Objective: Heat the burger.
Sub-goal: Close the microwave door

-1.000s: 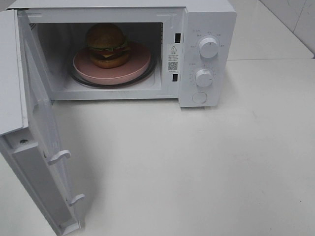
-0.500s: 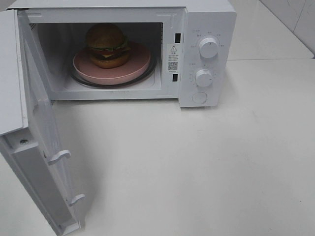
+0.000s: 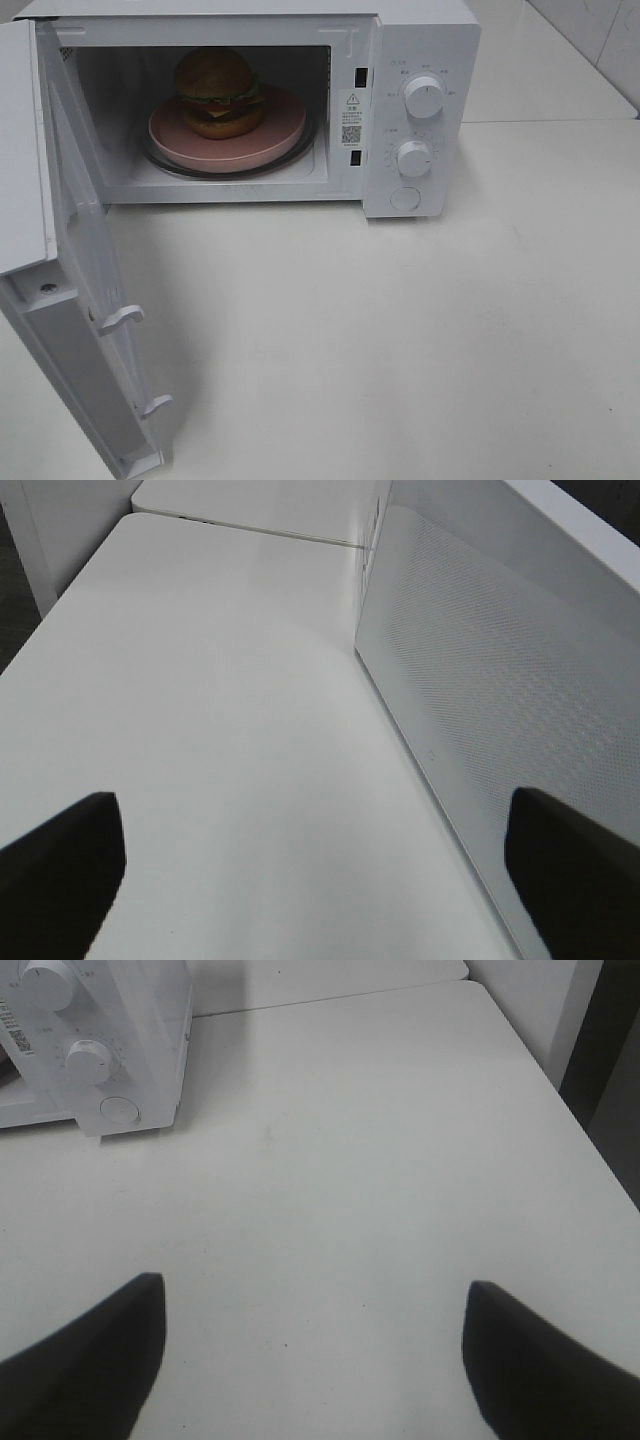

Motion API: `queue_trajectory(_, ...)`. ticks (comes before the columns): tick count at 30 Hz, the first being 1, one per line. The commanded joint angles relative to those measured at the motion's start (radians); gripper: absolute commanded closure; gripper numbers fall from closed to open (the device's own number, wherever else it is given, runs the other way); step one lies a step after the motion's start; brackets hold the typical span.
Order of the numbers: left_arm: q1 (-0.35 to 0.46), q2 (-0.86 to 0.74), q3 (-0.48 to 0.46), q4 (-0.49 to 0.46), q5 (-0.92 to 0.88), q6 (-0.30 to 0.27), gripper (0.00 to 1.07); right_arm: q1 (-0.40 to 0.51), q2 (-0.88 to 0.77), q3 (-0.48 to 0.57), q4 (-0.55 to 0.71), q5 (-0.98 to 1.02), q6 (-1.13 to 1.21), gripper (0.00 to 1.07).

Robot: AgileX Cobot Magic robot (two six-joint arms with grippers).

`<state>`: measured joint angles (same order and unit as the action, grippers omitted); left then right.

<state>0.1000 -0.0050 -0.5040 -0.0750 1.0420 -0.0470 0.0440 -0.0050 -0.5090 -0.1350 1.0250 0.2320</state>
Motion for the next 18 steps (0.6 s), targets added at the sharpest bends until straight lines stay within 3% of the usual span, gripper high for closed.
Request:
queue_trajectory(1, 0.003, -0.019, 0.002, -0.003, -0.010, -0.001, 0.09, -0.005, -0.025, 0.000, -0.002, -0.015, 0.004, 0.31)
queue_trajectory(18, 0.003, -0.019, 0.002, -0.003, -0.010, 0.000, 0.09, -0.005, -0.025, 0.000, -0.002, -0.015, 0.004, 0.31)
